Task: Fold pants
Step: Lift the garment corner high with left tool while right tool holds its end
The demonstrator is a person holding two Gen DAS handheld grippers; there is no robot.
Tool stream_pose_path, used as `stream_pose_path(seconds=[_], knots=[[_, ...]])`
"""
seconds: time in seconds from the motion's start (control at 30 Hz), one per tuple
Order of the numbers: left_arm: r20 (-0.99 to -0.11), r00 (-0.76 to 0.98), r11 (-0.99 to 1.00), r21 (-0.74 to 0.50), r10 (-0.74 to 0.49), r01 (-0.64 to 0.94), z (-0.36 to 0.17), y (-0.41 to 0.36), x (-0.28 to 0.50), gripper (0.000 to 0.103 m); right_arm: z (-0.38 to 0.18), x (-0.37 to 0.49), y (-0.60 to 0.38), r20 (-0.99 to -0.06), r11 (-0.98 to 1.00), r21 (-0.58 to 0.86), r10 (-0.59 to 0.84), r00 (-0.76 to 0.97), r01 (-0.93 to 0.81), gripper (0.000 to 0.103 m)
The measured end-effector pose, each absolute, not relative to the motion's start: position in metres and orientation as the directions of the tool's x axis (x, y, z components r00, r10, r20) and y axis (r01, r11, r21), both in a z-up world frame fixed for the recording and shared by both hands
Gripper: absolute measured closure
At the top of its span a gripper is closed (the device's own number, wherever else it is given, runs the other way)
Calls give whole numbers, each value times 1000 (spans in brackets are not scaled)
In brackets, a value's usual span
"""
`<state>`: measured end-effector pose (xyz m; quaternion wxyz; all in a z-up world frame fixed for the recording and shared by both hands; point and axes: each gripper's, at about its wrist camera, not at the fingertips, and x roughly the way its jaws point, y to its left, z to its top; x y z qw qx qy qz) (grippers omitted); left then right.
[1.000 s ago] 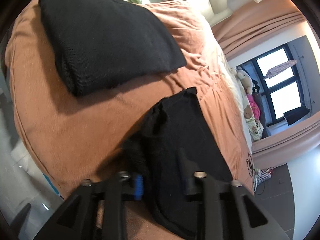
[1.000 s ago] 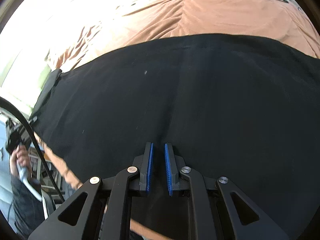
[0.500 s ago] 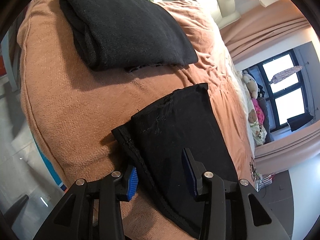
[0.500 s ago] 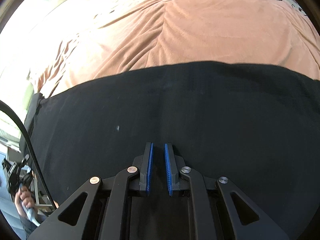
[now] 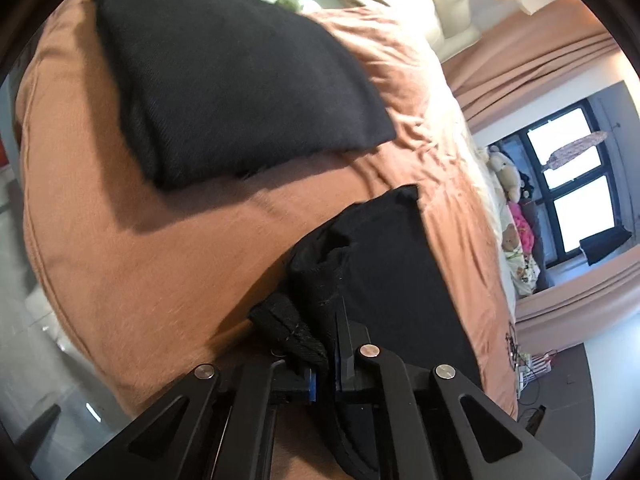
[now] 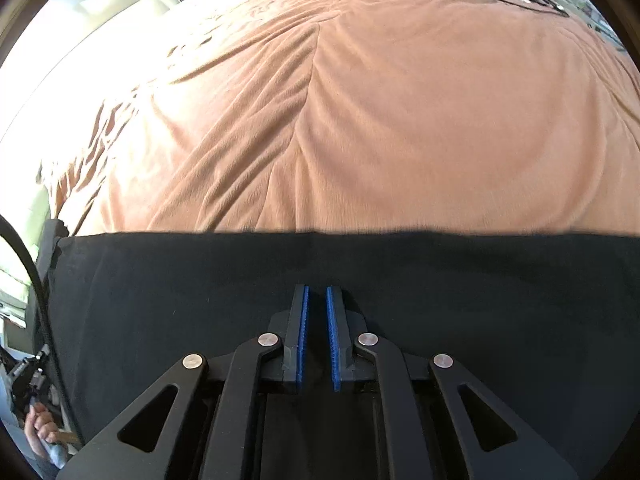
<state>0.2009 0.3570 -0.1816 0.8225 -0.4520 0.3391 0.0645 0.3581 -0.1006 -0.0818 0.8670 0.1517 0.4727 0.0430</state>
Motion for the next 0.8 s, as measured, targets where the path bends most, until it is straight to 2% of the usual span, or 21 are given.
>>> stream_pose_path(seconds=[0.23, 0.8], knots=[[-565, 800, 622, -704, -201, -341, -140, 349, 205, 99, -73, 342, -96, -817, 958, 282, 213, 536, 49, 99], [-450, 854, 714, -685, -260, -143, -28, 307, 231, 99, -83, 239, -79, -800, 938, 344, 321, 507, -51, 99]])
